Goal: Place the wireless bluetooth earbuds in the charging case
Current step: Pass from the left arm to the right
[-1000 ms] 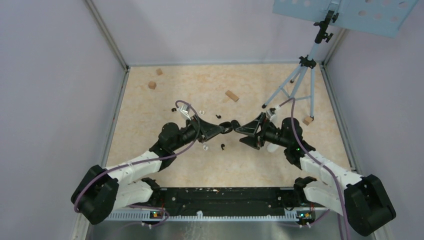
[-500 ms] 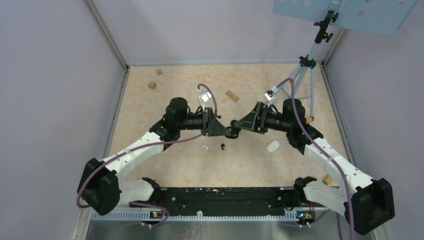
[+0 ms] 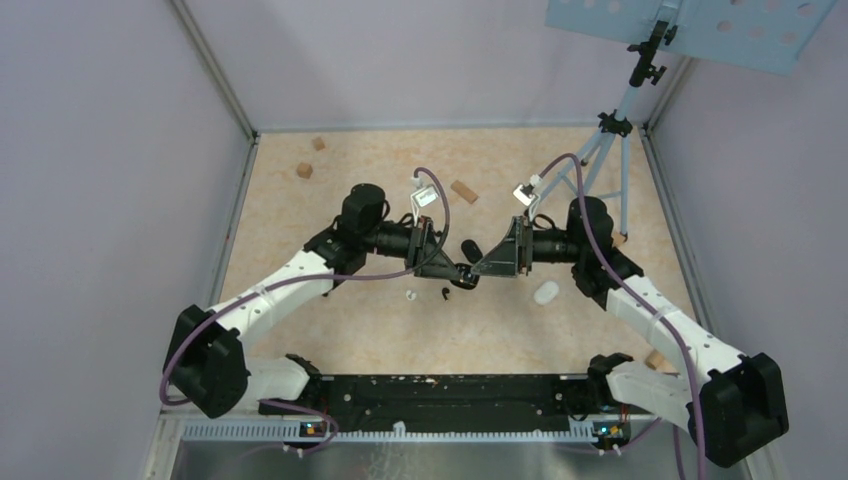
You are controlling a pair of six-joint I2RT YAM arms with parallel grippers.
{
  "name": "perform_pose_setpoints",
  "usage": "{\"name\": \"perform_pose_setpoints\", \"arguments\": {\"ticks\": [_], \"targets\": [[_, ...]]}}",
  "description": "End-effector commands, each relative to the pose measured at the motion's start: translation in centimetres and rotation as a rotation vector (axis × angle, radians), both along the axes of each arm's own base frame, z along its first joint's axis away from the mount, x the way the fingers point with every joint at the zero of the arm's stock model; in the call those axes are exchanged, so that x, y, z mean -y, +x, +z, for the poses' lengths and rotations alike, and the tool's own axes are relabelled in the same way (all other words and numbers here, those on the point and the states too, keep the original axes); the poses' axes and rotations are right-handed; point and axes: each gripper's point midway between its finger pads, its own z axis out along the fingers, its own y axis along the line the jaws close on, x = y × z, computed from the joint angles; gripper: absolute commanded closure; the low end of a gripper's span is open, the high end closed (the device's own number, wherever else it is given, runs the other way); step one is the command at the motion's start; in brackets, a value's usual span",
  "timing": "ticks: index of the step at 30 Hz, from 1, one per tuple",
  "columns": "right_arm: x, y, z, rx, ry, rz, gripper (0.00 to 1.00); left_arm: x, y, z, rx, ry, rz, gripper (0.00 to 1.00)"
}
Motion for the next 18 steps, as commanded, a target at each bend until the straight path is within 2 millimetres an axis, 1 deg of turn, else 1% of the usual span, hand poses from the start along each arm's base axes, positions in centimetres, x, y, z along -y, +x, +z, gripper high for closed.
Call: {"name": "perform_pose_setpoints", "arguments": {"ticks": [1,4,6,11,18], "targets": [[0.2,-0.8,0.8,0.086,0.027,0.056,0.34,0.3,-0.2,1.8,0.064,-0.045,-0.064,1.00],[0.1,-0.8,0.5,0.082,0.025,0.056,0.42,0.3,-0.3,1.8,0.061,-0.047,-0.076,1.00],[0.1,-0.9,0.3,0.077,0.028,0.063,0.44,0.3,-0.5,1.9,0.061,-0.049,-0.082,1.00],[-0.5,-1.1,-0.3,0.062,0.024,0.088,0.44,0.2,-0.6,2.3,0.068,-0.058,-0.088,1.00],[-1.3,-1.4,-0.5,0.065,0.028,0.113,0.44,0.1,-1.0,2.6,0.065,-0.065,-0.104,1.00]]}}
